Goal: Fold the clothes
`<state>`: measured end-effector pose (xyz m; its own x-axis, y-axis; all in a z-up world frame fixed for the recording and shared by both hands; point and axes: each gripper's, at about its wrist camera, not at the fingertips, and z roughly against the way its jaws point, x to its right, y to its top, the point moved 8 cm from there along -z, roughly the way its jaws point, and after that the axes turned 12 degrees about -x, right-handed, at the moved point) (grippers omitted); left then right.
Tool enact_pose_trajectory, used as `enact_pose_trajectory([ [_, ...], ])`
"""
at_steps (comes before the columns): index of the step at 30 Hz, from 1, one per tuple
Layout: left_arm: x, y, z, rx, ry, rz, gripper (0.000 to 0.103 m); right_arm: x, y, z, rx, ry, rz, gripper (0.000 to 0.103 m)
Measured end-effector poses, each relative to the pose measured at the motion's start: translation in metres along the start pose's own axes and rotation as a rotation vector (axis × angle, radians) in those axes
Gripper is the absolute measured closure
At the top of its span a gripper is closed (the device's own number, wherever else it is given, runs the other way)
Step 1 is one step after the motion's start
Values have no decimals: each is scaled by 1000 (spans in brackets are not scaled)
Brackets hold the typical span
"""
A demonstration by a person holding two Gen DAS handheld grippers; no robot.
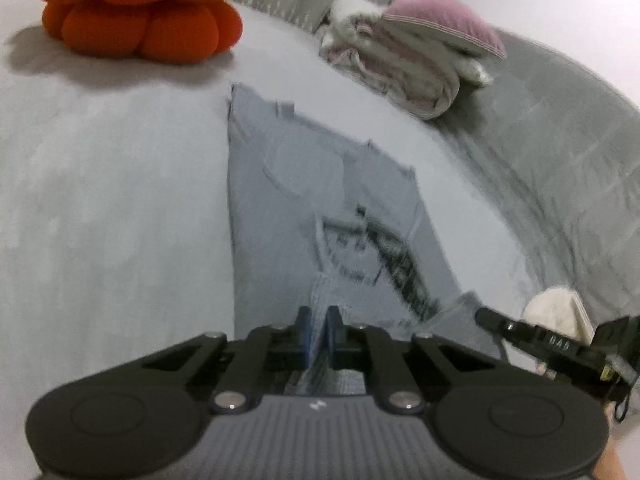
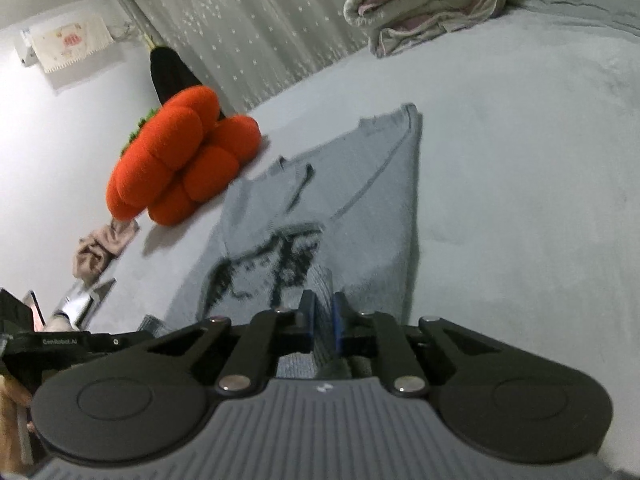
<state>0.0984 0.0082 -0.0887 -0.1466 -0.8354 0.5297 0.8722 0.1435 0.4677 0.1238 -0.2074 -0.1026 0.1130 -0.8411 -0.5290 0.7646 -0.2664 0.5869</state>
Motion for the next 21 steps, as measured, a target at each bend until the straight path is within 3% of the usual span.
enact_pose_trajectory([
  [9,-9,36,-4,132,-38,51,96,7,41,-1,124,69,-82,94],
  [17,-32,46,-39,164,-29,101,96,35,55,-34,139,86,-204,94],
  [21,-39,44,-53,138,37,90,94,41,52,-47,119,42,-196,93],
])
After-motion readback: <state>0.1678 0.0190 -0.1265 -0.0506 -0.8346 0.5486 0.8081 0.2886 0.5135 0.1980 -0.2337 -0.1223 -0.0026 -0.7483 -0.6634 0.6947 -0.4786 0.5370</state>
